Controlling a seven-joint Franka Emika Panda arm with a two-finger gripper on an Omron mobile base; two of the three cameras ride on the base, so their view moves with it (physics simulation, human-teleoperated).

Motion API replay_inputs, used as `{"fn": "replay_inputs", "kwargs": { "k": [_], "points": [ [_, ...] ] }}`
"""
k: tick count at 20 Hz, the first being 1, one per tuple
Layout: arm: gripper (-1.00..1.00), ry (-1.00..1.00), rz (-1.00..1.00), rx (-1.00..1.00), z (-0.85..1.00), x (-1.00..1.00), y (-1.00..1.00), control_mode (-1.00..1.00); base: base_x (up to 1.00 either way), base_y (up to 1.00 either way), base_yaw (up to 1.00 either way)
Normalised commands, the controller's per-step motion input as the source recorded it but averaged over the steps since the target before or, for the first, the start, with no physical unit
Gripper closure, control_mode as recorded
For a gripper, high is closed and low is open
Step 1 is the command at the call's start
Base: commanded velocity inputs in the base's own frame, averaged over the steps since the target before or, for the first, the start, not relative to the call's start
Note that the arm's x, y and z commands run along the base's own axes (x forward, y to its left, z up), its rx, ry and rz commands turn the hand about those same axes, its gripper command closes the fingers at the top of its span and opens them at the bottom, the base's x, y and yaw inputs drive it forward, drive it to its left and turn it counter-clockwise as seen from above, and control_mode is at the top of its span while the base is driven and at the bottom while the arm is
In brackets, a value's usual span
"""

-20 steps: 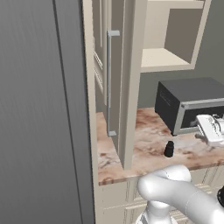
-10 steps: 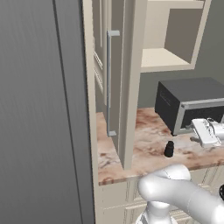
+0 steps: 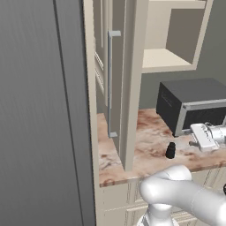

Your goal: There are various items on the counter. Only move the condiments/shakers into the cabinet.

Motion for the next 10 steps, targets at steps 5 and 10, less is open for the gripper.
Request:
{"fn": "replay_inputs", "kwargs": {
  "k": [5, 10],
  "points": [
    [-1.00, 0.01, 0.00, -0.02, -0.21, 0.08, 0.00, -1.00, 0.00, 0.00, 0.00],
    [-1.00, 0.03, 0.00, -0.03, -0.23, 0.12, 0.00, -1.00, 0.00, 0.00, 0.00]
  ]
}}
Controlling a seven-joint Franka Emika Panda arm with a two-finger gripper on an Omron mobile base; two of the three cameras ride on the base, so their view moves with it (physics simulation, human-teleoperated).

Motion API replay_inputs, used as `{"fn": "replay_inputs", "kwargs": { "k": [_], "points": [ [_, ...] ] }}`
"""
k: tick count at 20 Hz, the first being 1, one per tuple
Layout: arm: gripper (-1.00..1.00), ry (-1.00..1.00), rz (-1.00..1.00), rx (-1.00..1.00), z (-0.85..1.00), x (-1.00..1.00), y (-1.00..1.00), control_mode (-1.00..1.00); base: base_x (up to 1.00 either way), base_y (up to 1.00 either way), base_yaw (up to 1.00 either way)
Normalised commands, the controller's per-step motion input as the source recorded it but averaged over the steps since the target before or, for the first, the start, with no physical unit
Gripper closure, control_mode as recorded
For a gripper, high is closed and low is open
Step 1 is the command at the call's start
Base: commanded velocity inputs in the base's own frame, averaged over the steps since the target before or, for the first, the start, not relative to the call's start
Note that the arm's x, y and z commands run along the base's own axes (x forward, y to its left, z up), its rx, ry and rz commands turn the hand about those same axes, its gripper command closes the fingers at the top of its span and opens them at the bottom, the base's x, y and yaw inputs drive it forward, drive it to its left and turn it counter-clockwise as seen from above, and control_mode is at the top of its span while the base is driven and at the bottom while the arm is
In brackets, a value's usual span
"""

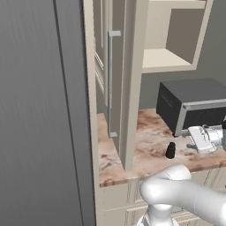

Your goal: There are various items on the counter. Only move the condiments/shakers into the cabinet.

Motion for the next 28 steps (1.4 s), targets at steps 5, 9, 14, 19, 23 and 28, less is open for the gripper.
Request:
{"fn": "replay_inputs", "kwargs": {
  "k": [5, 9, 14, 19, 23, 28],
  "points": [
    [-1.00, 0.04, 0.00, -0.03, -0.23, 0.15, 0.00, -1.00, 0.00, 0.00, 0.00],
    [-1.00, 0.02, 0.00, -0.03, -0.19, 0.02, 0.00, -1.00, 0.00, 0.00, 0.00],
    [-1.00, 0.02, 0.00, -0.03, -0.19, 0.05, 0.00, -1.00, 0.00, 0.00, 0.00],
    [-1.00, 0.00, 0.00, -0.02, -0.11, 0.07, 0.01, -1.00, 0.00, 0.00, 0.00],
    [-1.00, 0.00, 0.00, -0.01, -0.02, 0.00, 0.06, -1.00, 0.00, 0.00, 0.00],
    [-1.00, 0.00, 0.00, -0.01, 0.00, 0.00, 0.18, -1.00, 0.00, 0.00, 0.00]
  ]
}}
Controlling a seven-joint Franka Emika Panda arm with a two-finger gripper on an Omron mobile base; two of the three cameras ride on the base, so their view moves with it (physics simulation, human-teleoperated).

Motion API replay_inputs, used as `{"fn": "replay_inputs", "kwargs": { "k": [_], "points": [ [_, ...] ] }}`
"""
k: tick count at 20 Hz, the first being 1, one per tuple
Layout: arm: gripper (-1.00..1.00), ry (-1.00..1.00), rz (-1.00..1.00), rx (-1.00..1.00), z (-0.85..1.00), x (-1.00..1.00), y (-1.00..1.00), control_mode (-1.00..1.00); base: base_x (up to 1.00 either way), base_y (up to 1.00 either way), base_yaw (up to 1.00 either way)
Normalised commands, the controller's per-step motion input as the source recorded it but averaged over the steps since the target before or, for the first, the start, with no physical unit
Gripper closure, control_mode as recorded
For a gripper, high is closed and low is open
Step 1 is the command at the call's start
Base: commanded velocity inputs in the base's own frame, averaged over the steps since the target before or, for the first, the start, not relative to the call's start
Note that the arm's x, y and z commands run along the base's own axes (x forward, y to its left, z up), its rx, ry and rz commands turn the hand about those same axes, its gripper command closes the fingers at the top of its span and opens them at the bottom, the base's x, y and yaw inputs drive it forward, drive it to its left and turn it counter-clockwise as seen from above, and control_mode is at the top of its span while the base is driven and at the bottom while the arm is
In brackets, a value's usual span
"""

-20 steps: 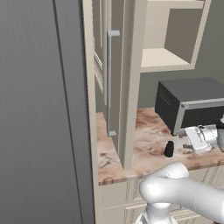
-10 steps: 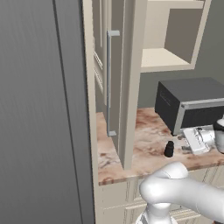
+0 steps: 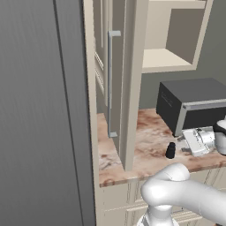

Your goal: There are various items on the counter. Only move the condiments/shakers into the cabinet.

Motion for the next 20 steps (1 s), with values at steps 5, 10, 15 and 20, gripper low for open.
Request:
{"fn": "replay_inputs", "kwargs": {
  "k": [5, 10, 15, 20],
  "points": [
    [-1.00, 0.00, 0.00, -0.02, 0.00, -0.01, 0.24, -1.00, 0.00, 0.00, 0.00],
    [-1.00, 0.00, 0.00, -0.03, -0.02, -0.09, 0.20, -1.00, 0.00, 0.00, 0.00],
    [-1.00, 0.00, 0.00, -0.03, -0.01, -0.16, 0.11, -1.00, 0.00, 0.00, 0.00],
    [-1.00, 0.01, 0.00, -0.03, 0.00, -0.08, 0.13, -1.00, 0.00, 0.00, 0.00]
  ]
}}
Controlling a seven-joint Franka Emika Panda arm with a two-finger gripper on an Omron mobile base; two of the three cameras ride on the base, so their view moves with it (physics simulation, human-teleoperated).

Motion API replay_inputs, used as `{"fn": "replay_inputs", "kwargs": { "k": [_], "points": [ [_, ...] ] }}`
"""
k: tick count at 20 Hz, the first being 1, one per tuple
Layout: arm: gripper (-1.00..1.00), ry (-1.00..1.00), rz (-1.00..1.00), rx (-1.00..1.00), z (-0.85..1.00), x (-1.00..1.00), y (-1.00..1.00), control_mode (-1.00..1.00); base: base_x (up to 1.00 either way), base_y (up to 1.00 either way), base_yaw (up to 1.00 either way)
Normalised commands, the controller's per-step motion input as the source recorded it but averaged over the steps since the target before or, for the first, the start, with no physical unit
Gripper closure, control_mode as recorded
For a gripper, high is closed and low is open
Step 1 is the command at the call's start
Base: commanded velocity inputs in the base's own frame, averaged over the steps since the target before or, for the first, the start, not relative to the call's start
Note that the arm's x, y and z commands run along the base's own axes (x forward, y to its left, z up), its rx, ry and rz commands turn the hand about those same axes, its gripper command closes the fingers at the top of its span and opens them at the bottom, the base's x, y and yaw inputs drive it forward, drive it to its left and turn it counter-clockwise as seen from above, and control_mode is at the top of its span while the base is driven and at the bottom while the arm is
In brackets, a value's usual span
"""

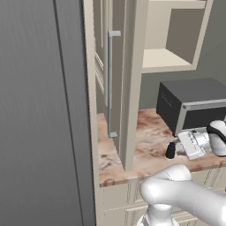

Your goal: There are various items on the counter. Only move the condiments/shakers into the cabinet.

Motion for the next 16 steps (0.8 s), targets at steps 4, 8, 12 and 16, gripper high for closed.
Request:
{"fn": "replay_inputs", "kwargs": {
  "k": [4, 8, 12, 16],
  "points": [
    [-1.00, 0.00, -0.02, -0.01, 0.00, 0.00, 0.12, -1.00, 0.00, 0.00, 0.00],
    [-1.00, 0.00, -0.04, 0.00, 0.00, 0.06, 0.05, -1.00, 0.00, 0.00, 0.00],
    [-1.00, 0.00, -0.04, 0.00, 0.00, 0.04, 0.00, -1.00, 0.00, 0.00, 0.00],
    [-1.00, 0.00, -0.03, -0.01, 0.00, 0.02, 0.01, -1.00, 0.00, 0.00, 0.00]
  ]
}}
